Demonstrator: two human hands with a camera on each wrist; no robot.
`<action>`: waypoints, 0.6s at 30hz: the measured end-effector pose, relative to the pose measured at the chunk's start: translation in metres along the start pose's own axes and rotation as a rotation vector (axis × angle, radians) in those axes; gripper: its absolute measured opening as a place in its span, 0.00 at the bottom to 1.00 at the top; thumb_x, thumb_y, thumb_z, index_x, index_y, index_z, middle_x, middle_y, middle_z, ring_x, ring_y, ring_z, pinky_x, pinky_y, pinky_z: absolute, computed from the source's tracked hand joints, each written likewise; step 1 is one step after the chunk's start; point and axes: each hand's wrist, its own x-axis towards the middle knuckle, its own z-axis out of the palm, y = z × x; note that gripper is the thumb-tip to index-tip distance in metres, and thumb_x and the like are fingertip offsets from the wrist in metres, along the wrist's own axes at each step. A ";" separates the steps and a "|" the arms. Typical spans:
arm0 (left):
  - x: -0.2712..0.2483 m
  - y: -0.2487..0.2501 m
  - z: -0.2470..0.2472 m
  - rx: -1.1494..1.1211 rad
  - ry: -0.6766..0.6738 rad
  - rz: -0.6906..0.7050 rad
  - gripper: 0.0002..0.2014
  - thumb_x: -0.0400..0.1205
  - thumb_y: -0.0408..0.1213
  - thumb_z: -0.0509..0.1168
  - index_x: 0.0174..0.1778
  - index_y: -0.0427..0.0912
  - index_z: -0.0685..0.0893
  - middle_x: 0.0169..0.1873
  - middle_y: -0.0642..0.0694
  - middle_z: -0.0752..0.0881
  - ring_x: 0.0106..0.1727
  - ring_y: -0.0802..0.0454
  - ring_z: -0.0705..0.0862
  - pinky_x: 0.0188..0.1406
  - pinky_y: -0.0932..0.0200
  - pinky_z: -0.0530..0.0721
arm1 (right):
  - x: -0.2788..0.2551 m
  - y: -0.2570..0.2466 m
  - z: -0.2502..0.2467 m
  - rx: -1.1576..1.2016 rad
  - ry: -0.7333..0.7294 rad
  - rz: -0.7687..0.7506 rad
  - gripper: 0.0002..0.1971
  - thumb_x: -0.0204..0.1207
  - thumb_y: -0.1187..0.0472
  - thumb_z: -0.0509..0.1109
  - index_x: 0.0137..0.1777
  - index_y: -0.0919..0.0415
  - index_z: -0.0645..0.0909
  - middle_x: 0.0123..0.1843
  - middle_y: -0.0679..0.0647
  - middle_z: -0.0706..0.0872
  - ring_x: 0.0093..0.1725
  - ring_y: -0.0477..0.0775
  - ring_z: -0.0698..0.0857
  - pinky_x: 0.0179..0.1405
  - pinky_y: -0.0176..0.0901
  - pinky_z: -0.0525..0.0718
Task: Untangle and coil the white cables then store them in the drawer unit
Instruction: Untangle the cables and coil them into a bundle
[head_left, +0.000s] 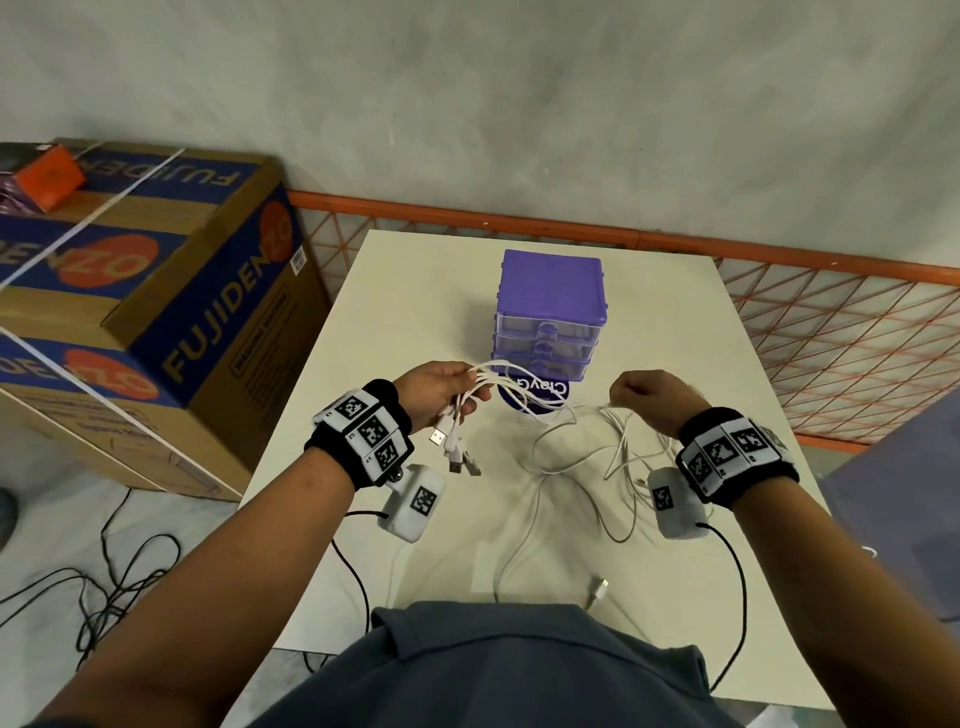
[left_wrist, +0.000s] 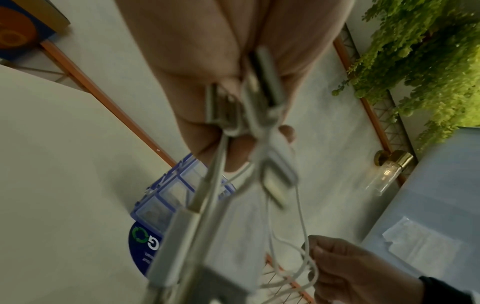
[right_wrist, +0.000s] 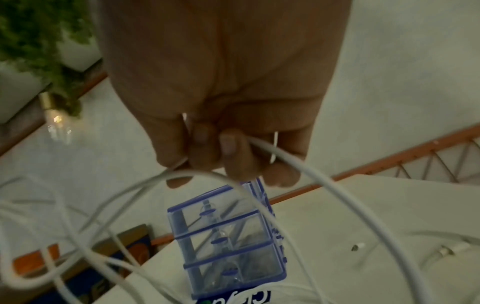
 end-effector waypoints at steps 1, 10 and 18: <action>-0.001 0.001 0.001 -0.005 -0.018 -0.005 0.14 0.86 0.29 0.50 0.41 0.40 0.80 0.25 0.54 0.87 0.21 0.62 0.77 0.21 0.70 0.72 | 0.000 -0.001 0.000 -0.068 -0.005 -0.012 0.08 0.78 0.64 0.60 0.39 0.60 0.78 0.40 0.56 0.81 0.42 0.55 0.75 0.30 0.17 0.69; -0.007 0.013 0.007 -0.010 -0.120 0.009 0.19 0.79 0.16 0.52 0.48 0.42 0.81 0.32 0.56 0.90 0.28 0.64 0.82 0.23 0.67 0.71 | 0.002 0.004 -0.003 0.007 0.133 0.006 0.07 0.78 0.61 0.63 0.43 0.60 0.81 0.40 0.58 0.81 0.43 0.56 0.76 0.35 0.41 0.71; -0.012 0.009 0.014 -0.009 -0.163 0.028 0.15 0.83 0.21 0.52 0.48 0.46 0.78 0.34 0.62 0.89 0.34 0.60 0.89 0.26 0.67 0.81 | 0.009 0.012 -0.003 0.231 0.395 -0.050 0.07 0.75 0.66 0.65 0.42 0.66 0.84 0.40 0.59 0.83 0.42 0.55 0.77 0.32 0.18 0.69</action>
